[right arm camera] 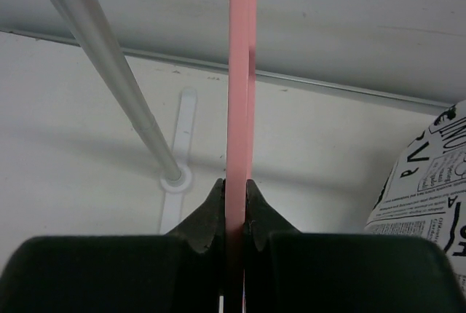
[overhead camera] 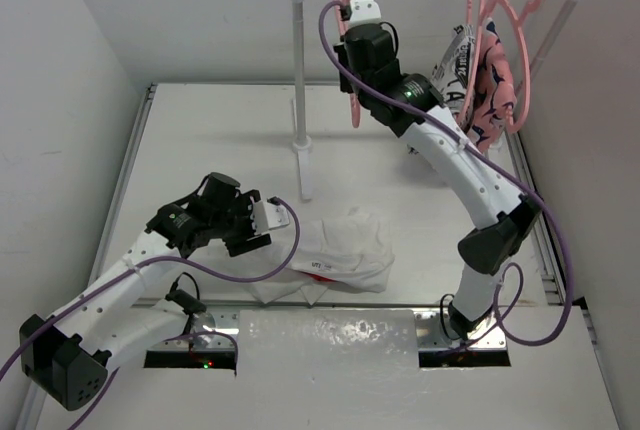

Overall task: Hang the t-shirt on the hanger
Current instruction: Pick up the hanger from the clothesline.

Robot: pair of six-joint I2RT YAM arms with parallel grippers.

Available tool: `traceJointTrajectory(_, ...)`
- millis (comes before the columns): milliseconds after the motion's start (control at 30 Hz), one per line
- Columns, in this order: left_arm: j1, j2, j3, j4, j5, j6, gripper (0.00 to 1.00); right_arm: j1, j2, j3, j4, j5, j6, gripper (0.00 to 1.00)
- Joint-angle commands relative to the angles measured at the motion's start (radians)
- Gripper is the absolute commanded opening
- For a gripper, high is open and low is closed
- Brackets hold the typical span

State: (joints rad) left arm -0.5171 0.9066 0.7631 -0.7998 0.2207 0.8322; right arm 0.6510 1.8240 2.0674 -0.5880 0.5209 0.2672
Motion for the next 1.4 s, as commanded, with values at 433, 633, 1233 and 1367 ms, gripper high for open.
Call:
traceJointTrajectory(433, 0.002, 0.054, 0.061, 0.056, 0.049, -0.013, 0.81, -0.001, -0.265, -0.272, 0.01, -0.11, -0.066, 0.0)
traceJointTrajectory(633, 0.0, 0.095, 0.134, 0.021, 0.114, 0.025, 0.82, -0.002, -0.406, -0.47, -0.01, -0.244, -0.072, 0.0)
traceJointTrajectory(1233, -0.281, 0.258, 0.338, -0.101, 0.123, -0.022, 0.72, -0.001, -0.86, -1.05, -0.163, -0.434, -0.037, 0.0)
traceJointTrajectory(1367, -0.371, 0.305, 0.34, -0.096, 0.129, -0.108, 0.73, -0.002, -0.937, -1.131, -0.196, -0.43, -0.005, 0.0)
